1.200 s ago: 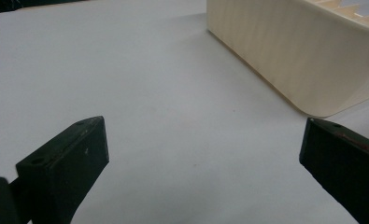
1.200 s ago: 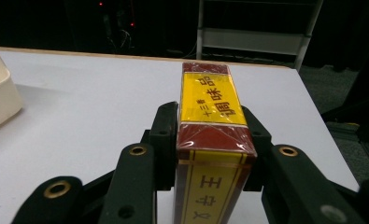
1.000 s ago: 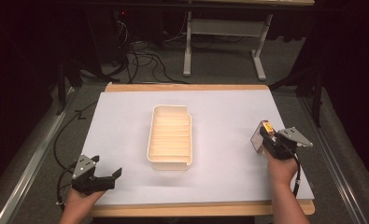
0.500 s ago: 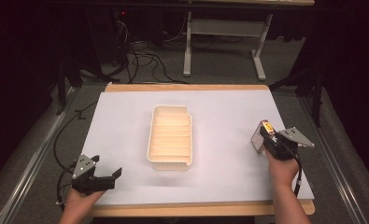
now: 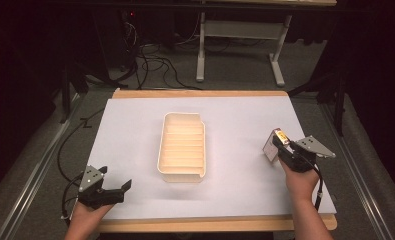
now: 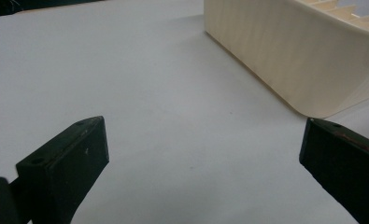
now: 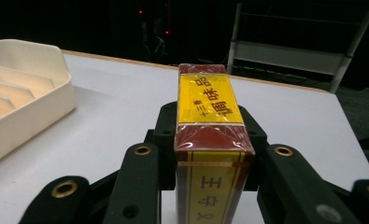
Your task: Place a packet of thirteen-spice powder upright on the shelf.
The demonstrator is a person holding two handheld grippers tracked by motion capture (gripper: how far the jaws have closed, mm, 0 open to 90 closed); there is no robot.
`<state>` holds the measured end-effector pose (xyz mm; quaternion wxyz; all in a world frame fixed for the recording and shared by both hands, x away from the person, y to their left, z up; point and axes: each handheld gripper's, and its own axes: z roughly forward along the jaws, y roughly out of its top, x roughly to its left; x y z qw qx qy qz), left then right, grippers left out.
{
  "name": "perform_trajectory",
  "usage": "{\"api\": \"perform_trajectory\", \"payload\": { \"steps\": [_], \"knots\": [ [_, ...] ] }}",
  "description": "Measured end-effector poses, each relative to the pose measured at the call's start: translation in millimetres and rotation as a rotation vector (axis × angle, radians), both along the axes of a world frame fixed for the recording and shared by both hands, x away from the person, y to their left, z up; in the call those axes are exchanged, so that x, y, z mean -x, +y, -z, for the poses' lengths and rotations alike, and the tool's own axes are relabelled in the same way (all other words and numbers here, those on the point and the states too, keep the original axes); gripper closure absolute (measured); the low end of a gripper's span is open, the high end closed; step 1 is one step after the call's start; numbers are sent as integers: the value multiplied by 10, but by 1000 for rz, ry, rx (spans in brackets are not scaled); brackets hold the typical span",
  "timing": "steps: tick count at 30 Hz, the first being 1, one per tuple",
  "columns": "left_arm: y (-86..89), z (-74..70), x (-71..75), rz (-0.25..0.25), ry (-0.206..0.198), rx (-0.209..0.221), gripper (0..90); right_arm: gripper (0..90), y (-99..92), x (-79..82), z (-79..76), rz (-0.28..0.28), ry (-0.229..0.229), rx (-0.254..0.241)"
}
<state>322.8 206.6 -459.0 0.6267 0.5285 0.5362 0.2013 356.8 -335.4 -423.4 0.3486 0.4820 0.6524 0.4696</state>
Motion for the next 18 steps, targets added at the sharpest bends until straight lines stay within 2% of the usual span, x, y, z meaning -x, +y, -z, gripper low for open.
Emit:
{"api": "perform_trajectory", "payload": {
  "steps": [4, 9, 12, 13, 14, 16, 18],
  "knots": [
    [-2, -9, -4, 4, -6, 1, 18, 695, 50, 4, -7, -44, 0, 7],
    [12, -15, -7, 9, -11, 1, 18, 696, 102, 30, -29, -65, -4, 16],
    [16, -24, -8, 14, -14, 1, 18, 696, 173, 51, -48, -110, -5, 10],
    [16, -24, -8, 14, -14, 1, 18, 696, 173, 51, -48, -110, -5, 10],
    [17, -26, -10, 16, -15, 0, 18, 696, 216, 59, -55, -140, -13, 12],
    [17, -29, -10, 17, -16, 4, 18, 696, 242, 70, -59, -150, -10, 9],
    [13, -38, -13, 17, -18, 9, 18, 696, 316, 89, -74, -194, -19, 16]
  ]
}}
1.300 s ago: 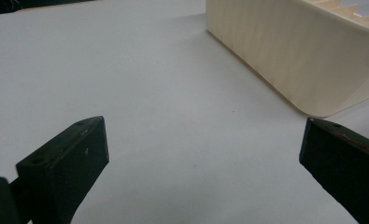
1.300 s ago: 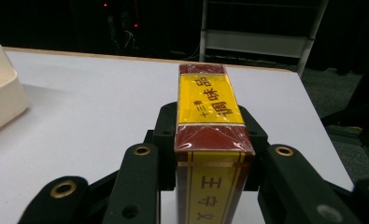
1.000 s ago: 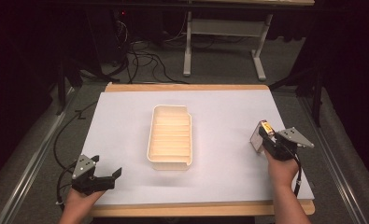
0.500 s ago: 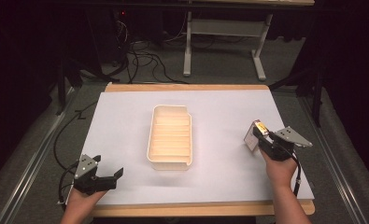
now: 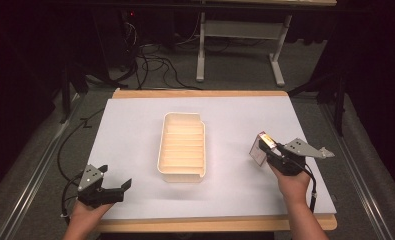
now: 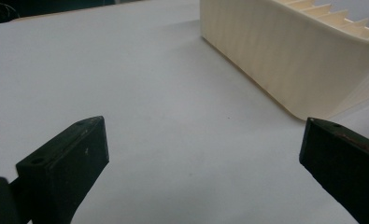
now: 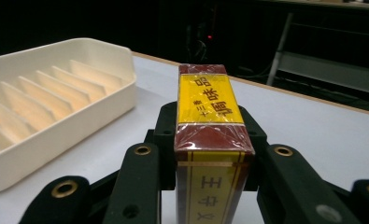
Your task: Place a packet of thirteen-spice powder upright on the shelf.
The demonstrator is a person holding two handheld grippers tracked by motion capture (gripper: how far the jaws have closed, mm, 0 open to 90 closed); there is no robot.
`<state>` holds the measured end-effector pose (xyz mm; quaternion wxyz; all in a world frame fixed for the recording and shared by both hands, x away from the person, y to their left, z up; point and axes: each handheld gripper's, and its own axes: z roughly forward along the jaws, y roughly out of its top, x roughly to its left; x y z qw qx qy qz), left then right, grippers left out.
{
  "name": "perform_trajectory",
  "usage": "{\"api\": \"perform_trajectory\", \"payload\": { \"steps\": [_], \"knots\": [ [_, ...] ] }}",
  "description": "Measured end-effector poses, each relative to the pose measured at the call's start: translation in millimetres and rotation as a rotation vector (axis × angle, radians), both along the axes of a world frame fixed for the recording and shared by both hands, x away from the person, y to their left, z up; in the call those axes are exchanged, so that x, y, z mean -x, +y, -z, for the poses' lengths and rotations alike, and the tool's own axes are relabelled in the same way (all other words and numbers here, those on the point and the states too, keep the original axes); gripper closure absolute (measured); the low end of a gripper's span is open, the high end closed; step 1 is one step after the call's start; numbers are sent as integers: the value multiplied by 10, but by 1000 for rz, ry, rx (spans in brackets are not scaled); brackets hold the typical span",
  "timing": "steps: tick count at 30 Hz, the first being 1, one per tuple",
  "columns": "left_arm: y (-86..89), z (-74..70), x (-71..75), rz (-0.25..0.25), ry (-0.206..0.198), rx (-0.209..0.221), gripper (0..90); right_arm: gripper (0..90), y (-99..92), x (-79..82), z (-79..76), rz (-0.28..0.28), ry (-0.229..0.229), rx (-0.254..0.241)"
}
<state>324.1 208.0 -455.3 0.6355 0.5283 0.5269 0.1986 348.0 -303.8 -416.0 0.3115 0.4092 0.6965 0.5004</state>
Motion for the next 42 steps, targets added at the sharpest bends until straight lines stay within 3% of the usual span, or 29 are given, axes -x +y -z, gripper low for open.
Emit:
{"api": "perform_trajectory", "payload": {
  "steps": [18, 26, 35, 42],
  "knots": [
    [-4, 9, -18, 15, 1, -2, 18, 696, 375, 123, -84, -185, -20, 4],
    [-5, 11, -12, 21, 3, -3, 18, 696, 425, 66, -113, -252, -22, -23],
    [-19, 6, 4, 35, -1, -1, 18, 695, 471, -18, -199, -308, -17, -9],
    [-52, 21, 1, 45, 5, 2, 18, 694, 515, -198, -251, -400, -14, -12]
  ]
}}
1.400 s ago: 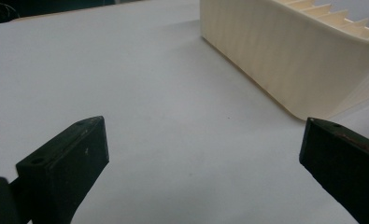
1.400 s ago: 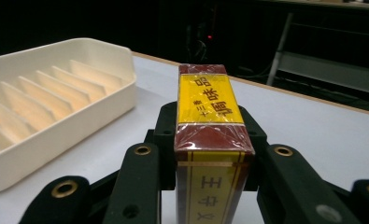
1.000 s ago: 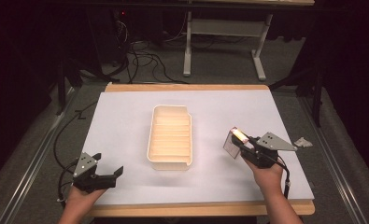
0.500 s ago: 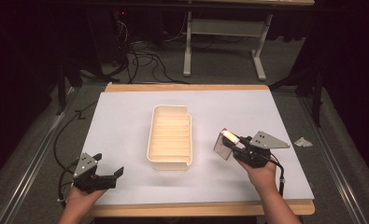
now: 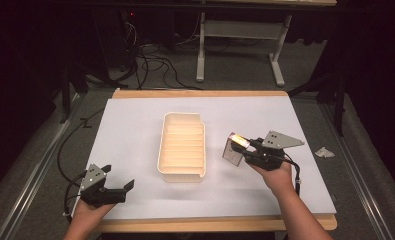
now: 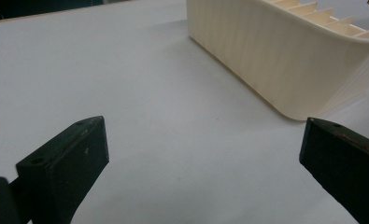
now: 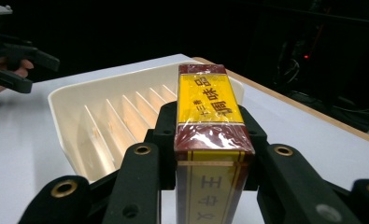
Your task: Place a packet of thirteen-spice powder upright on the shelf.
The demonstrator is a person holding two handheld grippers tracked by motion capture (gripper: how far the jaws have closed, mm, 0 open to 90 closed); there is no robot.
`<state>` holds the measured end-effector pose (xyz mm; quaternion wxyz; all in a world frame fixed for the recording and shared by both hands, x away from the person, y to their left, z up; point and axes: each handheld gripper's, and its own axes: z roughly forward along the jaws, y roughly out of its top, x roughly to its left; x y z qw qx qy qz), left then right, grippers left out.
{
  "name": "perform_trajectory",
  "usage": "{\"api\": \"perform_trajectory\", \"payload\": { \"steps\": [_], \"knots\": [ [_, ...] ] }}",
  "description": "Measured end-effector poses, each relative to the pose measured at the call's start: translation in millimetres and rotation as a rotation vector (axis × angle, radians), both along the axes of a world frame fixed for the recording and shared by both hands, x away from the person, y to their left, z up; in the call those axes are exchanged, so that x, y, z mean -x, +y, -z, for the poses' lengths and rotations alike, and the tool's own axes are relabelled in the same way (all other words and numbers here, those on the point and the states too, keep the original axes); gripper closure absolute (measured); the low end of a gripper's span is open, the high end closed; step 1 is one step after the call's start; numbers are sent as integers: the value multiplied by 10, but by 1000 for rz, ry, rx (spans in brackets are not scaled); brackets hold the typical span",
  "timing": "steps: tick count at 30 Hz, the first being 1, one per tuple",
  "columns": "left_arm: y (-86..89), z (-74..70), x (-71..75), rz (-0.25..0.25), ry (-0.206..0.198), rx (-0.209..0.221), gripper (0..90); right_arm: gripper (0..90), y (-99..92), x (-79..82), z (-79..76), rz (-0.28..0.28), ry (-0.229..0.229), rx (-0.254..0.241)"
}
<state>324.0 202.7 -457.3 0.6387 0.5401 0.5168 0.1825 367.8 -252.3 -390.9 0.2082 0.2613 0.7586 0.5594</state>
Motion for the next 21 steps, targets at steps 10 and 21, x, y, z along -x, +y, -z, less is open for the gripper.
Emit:
{"api": "perform_trajectory", "payload": {
  "steps": [10, 21],
  "knots": [
    [-13, 5, 3, 2, 0, -4, 18, 693, 56, -157, -91, -97, 3, -26],
    [-3, -1, 8, 1, -5, -3, 18, 694, 226, -267, -133, -197, -4, -7]
  ]
}}
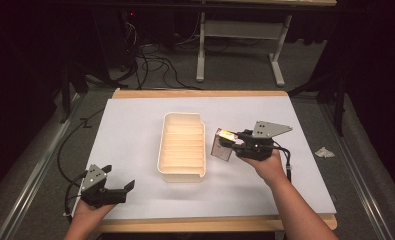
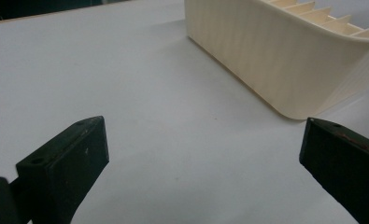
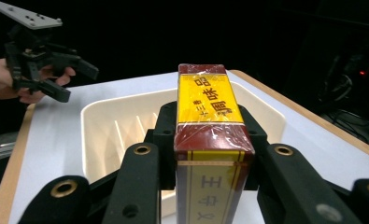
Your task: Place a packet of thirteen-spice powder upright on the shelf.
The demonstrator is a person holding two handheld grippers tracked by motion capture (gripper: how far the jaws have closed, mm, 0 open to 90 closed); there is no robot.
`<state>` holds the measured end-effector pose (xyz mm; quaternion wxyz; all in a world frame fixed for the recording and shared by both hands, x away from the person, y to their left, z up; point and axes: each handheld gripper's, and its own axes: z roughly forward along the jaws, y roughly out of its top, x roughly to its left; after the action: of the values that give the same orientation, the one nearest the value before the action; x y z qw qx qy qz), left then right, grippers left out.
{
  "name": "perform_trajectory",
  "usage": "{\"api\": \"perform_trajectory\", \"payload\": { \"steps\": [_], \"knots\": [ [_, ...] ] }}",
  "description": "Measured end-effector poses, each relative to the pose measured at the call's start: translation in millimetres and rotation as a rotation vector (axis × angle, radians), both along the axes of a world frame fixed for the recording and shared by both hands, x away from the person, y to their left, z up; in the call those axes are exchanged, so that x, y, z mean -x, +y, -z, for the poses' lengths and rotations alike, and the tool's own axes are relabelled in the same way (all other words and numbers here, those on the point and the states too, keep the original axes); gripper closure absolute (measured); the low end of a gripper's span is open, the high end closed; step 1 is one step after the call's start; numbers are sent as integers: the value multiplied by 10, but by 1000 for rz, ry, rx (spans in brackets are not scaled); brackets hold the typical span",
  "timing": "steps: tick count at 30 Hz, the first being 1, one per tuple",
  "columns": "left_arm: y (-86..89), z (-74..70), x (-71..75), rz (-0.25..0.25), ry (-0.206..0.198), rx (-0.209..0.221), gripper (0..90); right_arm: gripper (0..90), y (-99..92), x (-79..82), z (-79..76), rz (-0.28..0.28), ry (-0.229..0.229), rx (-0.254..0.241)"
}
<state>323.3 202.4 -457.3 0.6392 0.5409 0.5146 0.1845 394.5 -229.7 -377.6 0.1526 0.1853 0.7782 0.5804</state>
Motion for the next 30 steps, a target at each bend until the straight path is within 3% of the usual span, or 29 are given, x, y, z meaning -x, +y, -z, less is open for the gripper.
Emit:
{"api": "perform_trajectory", "payload": {
  "steps": [9, 30],
  "knots": [
    [8, -7, 9, 7, -1, -1, 18, 694, 141, -148, -8, -97, 7, 7],
    [26, -27, 24, 6, -14, 12, 18, 693, 425, -369, -12, -221, 7, 28]
  ]
}}
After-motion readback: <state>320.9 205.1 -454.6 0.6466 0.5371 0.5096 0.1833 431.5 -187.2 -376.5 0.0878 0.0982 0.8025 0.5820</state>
